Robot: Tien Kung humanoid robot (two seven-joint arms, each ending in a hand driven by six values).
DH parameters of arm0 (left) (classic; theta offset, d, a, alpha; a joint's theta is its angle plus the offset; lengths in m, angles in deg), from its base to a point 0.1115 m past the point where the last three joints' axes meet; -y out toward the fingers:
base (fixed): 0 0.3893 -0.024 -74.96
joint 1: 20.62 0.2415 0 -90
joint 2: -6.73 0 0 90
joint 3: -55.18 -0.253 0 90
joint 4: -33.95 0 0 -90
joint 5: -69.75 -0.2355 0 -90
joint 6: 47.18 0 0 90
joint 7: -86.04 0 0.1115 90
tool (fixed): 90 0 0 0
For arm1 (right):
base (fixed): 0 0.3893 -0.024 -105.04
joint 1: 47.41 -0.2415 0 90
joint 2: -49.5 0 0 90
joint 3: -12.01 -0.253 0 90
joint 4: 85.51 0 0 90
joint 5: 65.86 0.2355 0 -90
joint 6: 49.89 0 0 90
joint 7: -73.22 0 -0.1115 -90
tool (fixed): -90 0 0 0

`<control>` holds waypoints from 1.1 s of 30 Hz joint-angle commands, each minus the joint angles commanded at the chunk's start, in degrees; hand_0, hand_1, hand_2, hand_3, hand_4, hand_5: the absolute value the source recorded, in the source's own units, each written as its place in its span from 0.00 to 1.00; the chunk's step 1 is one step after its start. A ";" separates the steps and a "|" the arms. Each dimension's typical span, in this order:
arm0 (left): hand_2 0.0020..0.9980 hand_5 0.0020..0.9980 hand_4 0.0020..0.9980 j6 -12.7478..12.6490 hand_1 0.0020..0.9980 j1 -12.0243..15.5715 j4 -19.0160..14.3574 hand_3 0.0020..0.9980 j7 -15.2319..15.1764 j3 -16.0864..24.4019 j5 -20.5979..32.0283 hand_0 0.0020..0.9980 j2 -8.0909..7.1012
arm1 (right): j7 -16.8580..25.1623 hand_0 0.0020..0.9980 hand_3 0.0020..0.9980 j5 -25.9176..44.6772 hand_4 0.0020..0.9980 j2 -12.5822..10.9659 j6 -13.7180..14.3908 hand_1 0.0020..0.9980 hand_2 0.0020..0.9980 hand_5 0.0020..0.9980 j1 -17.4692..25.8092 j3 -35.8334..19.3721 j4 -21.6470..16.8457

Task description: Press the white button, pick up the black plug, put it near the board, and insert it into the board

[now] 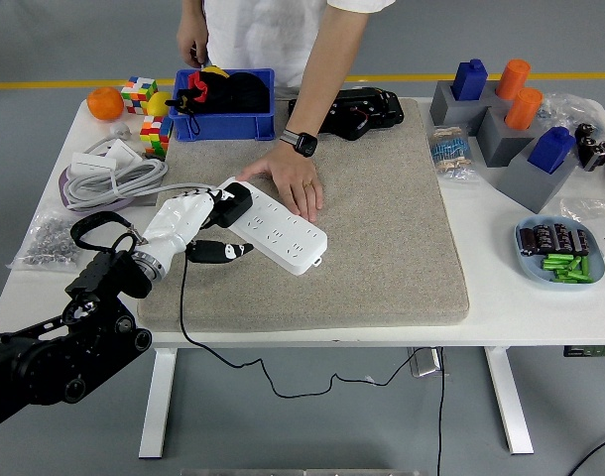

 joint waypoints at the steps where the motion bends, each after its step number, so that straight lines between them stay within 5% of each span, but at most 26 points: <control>1: 0.80 0.44 0.91 0.07 0.90 -0.16 0.17 0.76 0.06 -0.34 0.10 0.84 0.07 | -0.01 0.59 0.59 0.01 0.67 0.01 -0.01 0.59 0.64 0.41 0.00 0.01 0.00; 11: 0.80 0.44 0.90 0.14 0.89 0.00 -0.40 0.76 0.18 -0.31 0.19 0.83 0.13 | 0.02 0.59 0.59 0.00 0.67 0.04 0.03 0.59 0.64 0.41 0.06 -0.09 -0.01; 23: 0.80 0.44 0.90 -0.71 0.89 3.21 -4.08 0.76 -0.04 8.74 -1.46 0.83 -0.82 | 0.02 0.59 0.59 -0.07 0.67 0.25 0.04 0.59 0.64 0.41 0.19 -0.40 -0.09; 33: 0.80 0.44 0.90 -1.10 0.88 8.62 -6.88 0.75 -0.16 17.20 -2.83 0.83 -0.96 | 0.04 0.59 0.59 -0.15 0.67 0.39 0.06 0.59 0.64 0.41 0.33 -0.55 -0.14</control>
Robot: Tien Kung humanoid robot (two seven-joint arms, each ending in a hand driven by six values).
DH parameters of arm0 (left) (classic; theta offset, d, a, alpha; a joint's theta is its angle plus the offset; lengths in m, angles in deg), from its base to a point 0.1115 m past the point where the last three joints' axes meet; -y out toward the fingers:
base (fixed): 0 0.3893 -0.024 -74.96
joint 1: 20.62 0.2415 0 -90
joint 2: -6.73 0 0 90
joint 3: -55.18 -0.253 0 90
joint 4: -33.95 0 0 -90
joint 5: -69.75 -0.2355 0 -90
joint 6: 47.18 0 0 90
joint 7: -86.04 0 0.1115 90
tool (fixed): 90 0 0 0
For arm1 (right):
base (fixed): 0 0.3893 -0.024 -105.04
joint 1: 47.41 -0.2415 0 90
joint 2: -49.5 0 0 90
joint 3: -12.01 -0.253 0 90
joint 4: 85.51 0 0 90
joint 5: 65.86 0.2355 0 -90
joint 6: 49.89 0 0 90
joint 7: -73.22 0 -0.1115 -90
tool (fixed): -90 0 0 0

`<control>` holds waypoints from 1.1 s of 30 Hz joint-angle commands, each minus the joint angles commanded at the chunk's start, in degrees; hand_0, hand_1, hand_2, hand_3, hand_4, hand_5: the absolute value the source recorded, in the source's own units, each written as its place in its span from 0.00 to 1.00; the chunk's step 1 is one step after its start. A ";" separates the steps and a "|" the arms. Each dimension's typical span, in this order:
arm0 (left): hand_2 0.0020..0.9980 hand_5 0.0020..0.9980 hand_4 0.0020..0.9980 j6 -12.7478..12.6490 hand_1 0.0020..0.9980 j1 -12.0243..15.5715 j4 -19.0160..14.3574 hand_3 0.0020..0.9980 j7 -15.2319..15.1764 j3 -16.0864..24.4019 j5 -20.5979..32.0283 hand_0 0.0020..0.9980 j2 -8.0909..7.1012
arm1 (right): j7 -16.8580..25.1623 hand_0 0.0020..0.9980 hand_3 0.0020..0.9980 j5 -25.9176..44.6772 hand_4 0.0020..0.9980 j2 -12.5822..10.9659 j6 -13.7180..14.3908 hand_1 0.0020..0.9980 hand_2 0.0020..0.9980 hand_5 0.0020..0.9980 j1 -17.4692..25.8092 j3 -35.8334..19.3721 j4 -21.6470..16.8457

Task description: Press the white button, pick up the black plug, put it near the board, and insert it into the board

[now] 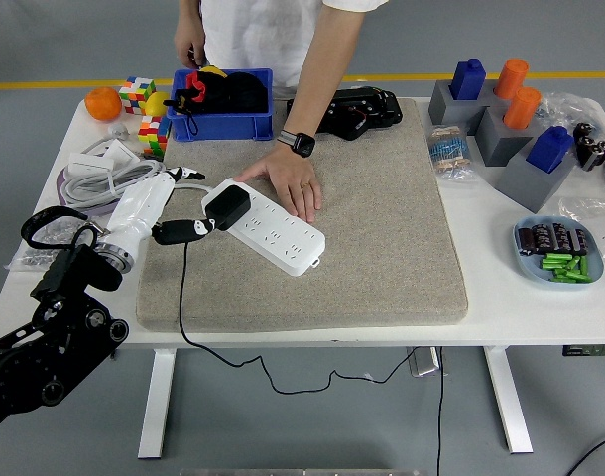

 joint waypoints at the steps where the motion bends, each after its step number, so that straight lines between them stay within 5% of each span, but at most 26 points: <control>1: 0.80 0.44 0.90 -0.03 0.88 0.39 -0.07 0.75 -0.03 0.57 -0.08 0.83 0.05 | 0.01 0.59 0.59 -0.01 0.67 0.02 0.01 0.59 0.64 0.41 -0.01 -0.05 0.00; 17: 0.80 0.43 0.89 -1.18 0.88 9.50 -2.20 0.75 -1.44 15.30 -2.60 0.83 0.64 | -0.01 0.59 0.59 -0.08 0.66 0.03 0.04 0.59 0.64 0.41 0.12 -0.11 -0.01; 33: 0.80 0.43 0.89 -1.05 0.88 12.26 -2.65 0.75 -1.55 20.99 -3.87 0.83 1.27 | 0.01 0.59 0.59 -0.07 0.67 0.07 0.05 0.59 0.64 0.41 0.04 -0.04 -0.06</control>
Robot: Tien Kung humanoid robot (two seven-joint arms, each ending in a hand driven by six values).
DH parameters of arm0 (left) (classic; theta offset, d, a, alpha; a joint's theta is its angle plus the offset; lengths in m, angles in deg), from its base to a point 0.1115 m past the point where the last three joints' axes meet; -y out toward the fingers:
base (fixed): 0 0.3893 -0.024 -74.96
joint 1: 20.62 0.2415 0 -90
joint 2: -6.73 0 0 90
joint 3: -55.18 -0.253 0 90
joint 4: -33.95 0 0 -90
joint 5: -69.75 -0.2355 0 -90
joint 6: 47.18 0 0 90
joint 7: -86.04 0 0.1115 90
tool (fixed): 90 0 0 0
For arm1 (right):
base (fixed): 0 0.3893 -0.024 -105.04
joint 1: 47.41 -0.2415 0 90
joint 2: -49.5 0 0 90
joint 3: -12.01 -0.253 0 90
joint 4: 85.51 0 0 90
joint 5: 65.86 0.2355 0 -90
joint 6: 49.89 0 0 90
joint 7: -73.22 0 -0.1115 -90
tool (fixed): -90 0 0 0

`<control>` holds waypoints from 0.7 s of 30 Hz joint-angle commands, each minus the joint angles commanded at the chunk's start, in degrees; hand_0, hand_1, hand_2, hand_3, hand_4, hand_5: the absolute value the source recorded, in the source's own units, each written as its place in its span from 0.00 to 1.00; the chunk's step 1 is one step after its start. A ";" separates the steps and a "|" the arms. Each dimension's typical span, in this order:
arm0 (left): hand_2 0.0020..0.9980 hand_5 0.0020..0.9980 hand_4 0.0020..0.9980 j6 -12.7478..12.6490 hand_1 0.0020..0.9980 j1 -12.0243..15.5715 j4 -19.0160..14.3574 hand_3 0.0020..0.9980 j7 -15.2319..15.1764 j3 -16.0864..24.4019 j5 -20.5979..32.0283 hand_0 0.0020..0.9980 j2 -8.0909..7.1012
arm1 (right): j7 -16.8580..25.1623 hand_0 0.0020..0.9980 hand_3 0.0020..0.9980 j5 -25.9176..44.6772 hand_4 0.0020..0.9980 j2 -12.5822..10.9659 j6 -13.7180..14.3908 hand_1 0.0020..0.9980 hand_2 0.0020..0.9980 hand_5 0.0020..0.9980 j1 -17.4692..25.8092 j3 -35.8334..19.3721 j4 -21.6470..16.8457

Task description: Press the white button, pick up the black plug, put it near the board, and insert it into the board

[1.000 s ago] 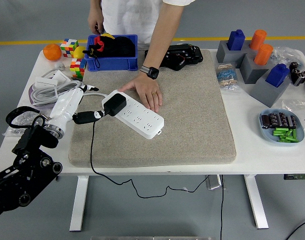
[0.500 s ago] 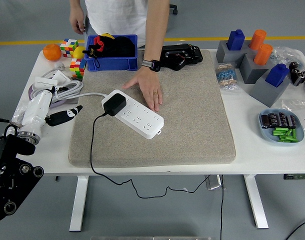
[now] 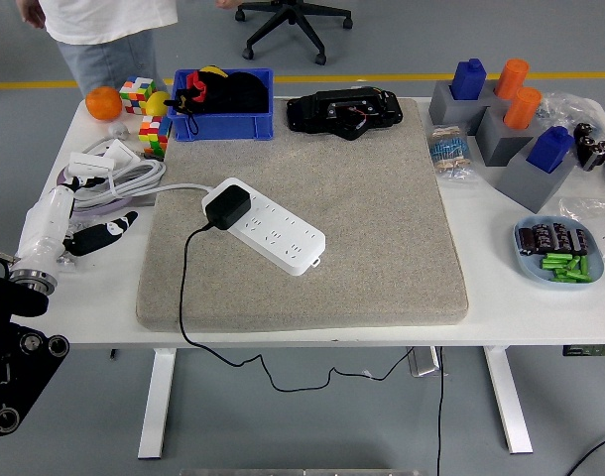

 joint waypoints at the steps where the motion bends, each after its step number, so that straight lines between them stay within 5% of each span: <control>1: 0.80 0.43 0.89 0.01 0.88 0.07 -0.07 0.75 -0.01 0.46 -0.07 0.83 0.05 | 0.00 0.59 0.59 0.02 0.67 -0.01 -0.01 0.59 0.64 0.41 0.00 0.05 0.00; 21: 0.80 0.42 0.88 0.15 0.88 1.61 -0.87 0.75 -0.28 10.70 -0.41 0.83 1.60 | -0.09 0.59 0.59 -0.16 0.67 0.10 0.03 0.59 0.64 0.41 0.12 -0.36 -0.01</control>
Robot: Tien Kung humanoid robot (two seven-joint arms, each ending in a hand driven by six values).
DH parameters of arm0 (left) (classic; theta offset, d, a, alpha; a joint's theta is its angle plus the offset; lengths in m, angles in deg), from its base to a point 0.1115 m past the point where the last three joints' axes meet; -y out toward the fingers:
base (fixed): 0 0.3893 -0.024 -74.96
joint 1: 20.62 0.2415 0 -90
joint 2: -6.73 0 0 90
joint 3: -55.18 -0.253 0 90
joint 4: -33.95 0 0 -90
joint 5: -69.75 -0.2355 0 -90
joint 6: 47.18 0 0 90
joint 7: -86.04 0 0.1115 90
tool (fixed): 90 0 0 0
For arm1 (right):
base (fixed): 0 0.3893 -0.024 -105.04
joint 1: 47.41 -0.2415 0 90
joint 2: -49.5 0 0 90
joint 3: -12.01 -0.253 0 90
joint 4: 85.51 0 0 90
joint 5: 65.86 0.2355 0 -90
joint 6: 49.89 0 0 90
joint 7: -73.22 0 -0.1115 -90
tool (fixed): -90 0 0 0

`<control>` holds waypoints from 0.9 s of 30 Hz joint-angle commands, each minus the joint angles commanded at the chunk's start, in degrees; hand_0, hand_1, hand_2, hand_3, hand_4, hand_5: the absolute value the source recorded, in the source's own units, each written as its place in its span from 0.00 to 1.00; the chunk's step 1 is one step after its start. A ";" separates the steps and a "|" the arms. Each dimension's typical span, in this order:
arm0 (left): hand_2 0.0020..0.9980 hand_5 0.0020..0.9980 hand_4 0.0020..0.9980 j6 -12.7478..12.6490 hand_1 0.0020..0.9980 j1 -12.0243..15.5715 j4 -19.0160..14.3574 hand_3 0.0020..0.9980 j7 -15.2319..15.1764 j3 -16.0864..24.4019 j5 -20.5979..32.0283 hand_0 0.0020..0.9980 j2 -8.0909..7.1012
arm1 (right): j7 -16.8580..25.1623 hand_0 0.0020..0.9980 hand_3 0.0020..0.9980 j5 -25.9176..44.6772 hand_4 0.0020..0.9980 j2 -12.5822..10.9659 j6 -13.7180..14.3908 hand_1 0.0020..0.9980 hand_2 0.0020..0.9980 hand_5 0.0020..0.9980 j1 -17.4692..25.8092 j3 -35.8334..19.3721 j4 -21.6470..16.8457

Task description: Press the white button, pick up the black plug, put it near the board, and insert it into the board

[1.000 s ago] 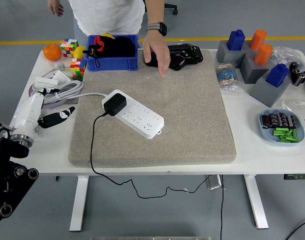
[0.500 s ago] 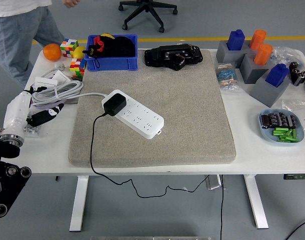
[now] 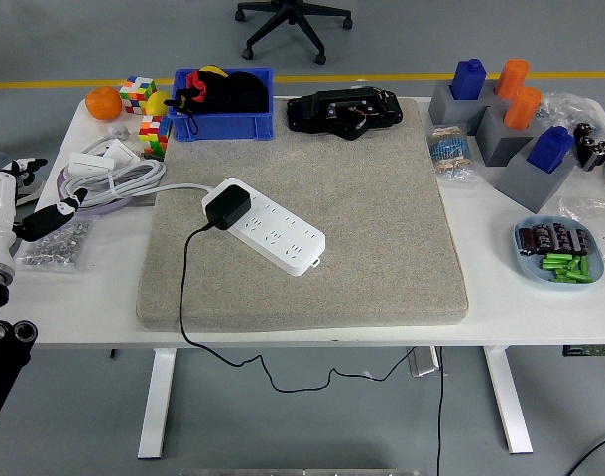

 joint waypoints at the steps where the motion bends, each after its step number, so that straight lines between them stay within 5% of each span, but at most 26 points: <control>1: 0.80 0.42 0.88 0.00 0.88 0.03 0.00 0.75 -0.02 0.09 0.05 0.83 0.06 | 0.00 0.59 0.59 -0.02 0.67 0.01 0.00 0.59 0.64 0.41 0.00 -0.07 0.00; 27: 0.79 0.42 0.88 -0.12 0.87 0.53 0.33 0.75 -0.82 3.70 1.35 0.83 1.05 | 0.01 0.59 0.59 -0.21 0.67 0.07 -0.01 0.60 0.64 0.42 -0.20 -0.56 -0.32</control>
